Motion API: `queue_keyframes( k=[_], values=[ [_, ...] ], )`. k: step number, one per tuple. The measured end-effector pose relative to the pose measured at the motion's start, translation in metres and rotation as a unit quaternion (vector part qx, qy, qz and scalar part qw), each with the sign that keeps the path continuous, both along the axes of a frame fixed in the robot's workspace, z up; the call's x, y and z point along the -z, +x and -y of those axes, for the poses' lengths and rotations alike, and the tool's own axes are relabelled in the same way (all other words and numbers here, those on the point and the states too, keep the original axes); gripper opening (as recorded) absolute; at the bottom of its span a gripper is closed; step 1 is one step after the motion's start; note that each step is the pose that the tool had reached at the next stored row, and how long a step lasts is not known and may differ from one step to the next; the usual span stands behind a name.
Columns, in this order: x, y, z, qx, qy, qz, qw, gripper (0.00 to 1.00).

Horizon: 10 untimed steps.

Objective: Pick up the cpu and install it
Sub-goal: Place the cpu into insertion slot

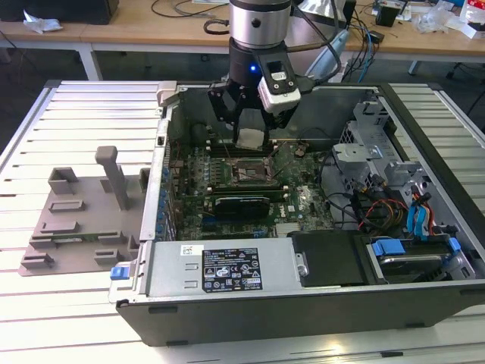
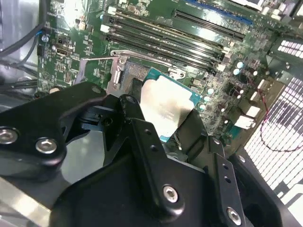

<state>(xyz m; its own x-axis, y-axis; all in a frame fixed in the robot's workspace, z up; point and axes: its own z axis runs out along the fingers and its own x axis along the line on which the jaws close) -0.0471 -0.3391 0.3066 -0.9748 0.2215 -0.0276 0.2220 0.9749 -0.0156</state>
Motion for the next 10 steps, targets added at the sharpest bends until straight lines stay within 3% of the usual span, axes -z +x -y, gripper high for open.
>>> queue_keyframes(
  k=[3,5,8,10],
  values=[
    [0.0000,0.0000,0.0000,0.036,0.0000,0.0000,0.9994,0.55],
    [0.0000,0.0000,0.0000,0.044,0.0000,0.0000,0.9990,0.55],
    [0.0001,0.0000,0.0000,0.069,0.0000,0.0000,0.9976,0.55],
    [0.0001,0.0000,0.0000,0.089,0.0000,0.0000,0.9960,0.55]
  ],
)
